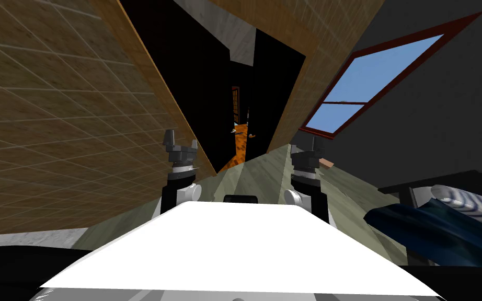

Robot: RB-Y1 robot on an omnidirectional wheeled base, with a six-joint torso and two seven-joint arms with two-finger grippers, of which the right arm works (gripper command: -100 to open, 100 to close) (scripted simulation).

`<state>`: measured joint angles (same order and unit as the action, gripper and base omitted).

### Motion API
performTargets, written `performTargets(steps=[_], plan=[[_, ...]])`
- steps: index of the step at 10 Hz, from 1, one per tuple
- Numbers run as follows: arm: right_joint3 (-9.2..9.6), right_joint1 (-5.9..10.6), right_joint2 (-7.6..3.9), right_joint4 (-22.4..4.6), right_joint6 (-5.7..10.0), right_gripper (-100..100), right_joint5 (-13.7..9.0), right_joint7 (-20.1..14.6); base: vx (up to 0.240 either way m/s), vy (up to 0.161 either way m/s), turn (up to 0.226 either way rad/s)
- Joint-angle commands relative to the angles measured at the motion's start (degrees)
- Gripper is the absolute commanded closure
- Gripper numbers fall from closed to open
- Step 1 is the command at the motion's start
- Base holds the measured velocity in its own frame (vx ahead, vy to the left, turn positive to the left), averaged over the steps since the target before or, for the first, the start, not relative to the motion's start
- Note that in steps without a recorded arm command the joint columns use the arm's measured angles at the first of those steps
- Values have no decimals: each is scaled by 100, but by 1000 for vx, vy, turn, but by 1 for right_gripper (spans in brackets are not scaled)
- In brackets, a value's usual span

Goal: Push the door open

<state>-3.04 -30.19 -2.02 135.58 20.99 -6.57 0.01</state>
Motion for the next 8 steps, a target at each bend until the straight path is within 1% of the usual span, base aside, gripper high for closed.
performTargets(steps=[1,3,4,5,8], plan=[[34,45,-32,-178,49,-100,12,-2,97,-18,52],[80,105,-70,-416,114,-100,28,-5,190,-45,70],[112,148,-93,-585,161,-100,39,-7,199,-77,67],[129,169,-104,-669,184,-100,45,-8,160,-77,53],[184,241,-139,-955,263,-100,64,-12,86,-29,46]])
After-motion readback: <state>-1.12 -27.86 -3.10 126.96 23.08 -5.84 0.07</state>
